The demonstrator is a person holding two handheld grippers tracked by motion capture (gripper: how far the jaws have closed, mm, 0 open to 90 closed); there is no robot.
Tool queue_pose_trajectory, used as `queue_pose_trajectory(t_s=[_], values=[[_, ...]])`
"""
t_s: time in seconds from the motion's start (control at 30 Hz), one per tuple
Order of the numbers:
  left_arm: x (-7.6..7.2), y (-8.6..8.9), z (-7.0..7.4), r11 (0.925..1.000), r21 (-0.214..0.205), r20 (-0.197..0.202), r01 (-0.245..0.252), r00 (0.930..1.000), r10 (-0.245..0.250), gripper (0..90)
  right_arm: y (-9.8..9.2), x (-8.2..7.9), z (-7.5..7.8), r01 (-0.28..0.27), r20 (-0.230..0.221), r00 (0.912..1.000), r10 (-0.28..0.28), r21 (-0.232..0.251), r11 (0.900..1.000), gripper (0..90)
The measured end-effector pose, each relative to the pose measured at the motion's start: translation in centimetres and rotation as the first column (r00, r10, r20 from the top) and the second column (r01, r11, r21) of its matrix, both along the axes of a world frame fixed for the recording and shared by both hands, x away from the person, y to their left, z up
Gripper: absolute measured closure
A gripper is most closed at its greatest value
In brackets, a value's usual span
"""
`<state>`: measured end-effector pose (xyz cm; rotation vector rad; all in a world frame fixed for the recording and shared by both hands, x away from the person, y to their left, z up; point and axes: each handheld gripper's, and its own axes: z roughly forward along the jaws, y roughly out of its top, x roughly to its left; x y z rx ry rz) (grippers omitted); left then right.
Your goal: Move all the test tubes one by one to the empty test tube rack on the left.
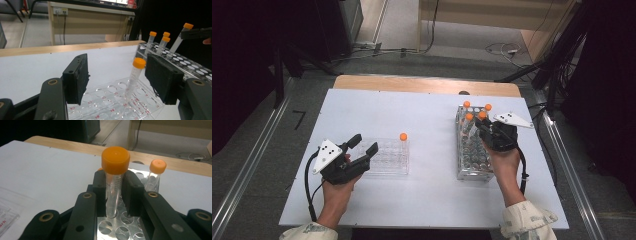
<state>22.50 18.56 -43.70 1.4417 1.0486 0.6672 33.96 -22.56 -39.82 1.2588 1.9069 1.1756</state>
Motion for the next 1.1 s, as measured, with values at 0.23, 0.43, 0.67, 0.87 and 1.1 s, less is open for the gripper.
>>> queue_pose_trajectory(t_s=[0.23,0.43,0.67,0.87,1.1], values=[[-0.1,-0.2,0.2,0.9999,-0.002,0.008,0.01,0.9999,-0.01,35.4,0.1,-1.2,1.7,-0.043,0.04,0.9983,0.042,0.025,0.9988,72.1],[-0.4,-0.7,0.6,0.9993,0.002,0.019,0.036,0.9992,-0.036,35.7,0.8,-2.6,2.8,-0.105,0.056,0.9932,0.102,0.047,0.9934,72.2],[-0.7,-1.6,1.0,0.9969,0.008,0.031,0.078,0.9965,-0.078,36.4,2.2,-4.1,3.6,-0.197,0.061,0.9793,0.193,0.063,0.9785,72.1],[-1.0,-2.4,1.1,0.9938,0.013,0.033,0.111,0.9933,-0.111,37.4,3.8,-5.3,3.8,-0.269,0.062,0.9621,0.266,0.055,0.9616,72.2],[-1.2,-3.3,1.1,0.9895,0.022,0.032,0.143,0.9891,-0.144,38.0,5.6,-6.3,3.6,-0.339,0.046,0.9402,0.337,0.046,0.9395,72.2]])
